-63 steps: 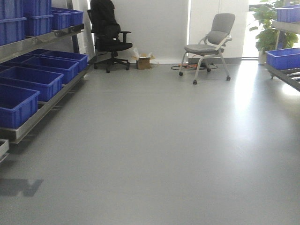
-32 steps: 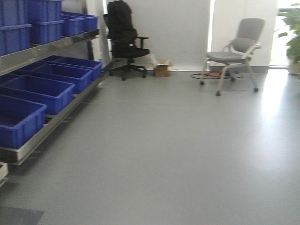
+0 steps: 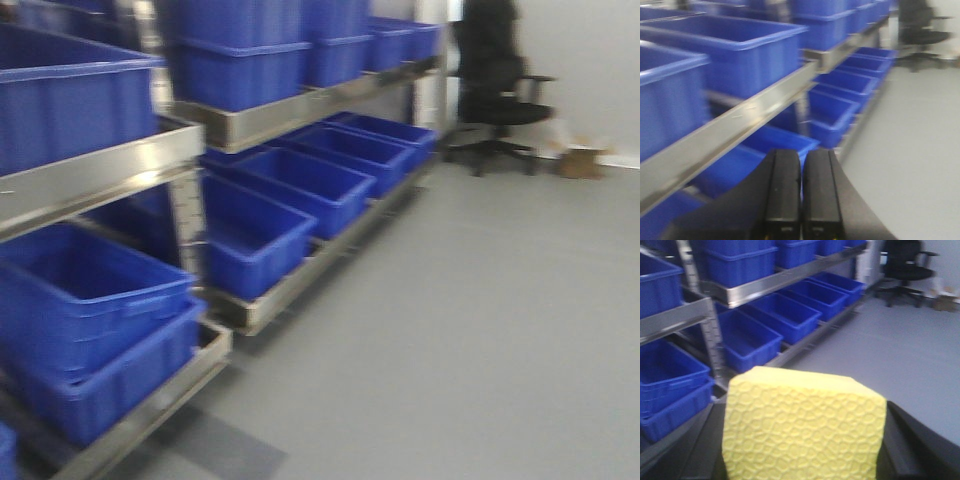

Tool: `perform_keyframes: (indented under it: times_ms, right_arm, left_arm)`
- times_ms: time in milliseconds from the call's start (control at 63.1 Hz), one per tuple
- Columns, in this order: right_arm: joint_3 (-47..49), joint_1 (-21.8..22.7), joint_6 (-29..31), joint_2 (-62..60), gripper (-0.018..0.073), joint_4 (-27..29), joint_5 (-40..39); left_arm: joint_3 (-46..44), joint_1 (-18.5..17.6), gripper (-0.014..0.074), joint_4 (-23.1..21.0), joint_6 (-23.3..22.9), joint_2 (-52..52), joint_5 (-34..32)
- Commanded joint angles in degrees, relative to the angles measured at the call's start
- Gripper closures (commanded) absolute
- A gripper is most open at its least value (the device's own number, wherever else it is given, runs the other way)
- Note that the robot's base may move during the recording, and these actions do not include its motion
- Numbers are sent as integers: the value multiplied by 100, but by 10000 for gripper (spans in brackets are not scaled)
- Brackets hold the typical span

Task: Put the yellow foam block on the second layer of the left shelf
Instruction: 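Drive up to the shelf rack facing the blue bins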

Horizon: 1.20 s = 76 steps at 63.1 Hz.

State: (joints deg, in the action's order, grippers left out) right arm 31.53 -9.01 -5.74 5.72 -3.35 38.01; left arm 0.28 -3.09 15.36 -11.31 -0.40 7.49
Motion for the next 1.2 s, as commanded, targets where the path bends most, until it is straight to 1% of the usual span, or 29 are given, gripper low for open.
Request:
perform_keyframes:
  times_ms: [0, 1189]
  right_arm:
    - [170, 25, 32, 108, 219, -32, -523]
    - [170, 25, 32, 108, 219, -32, -523]
  left_arm:
    - [148, -20, 460, -16, -22, -78, -484]
    - [148, -20, 460, -16, -22, -78, -484]
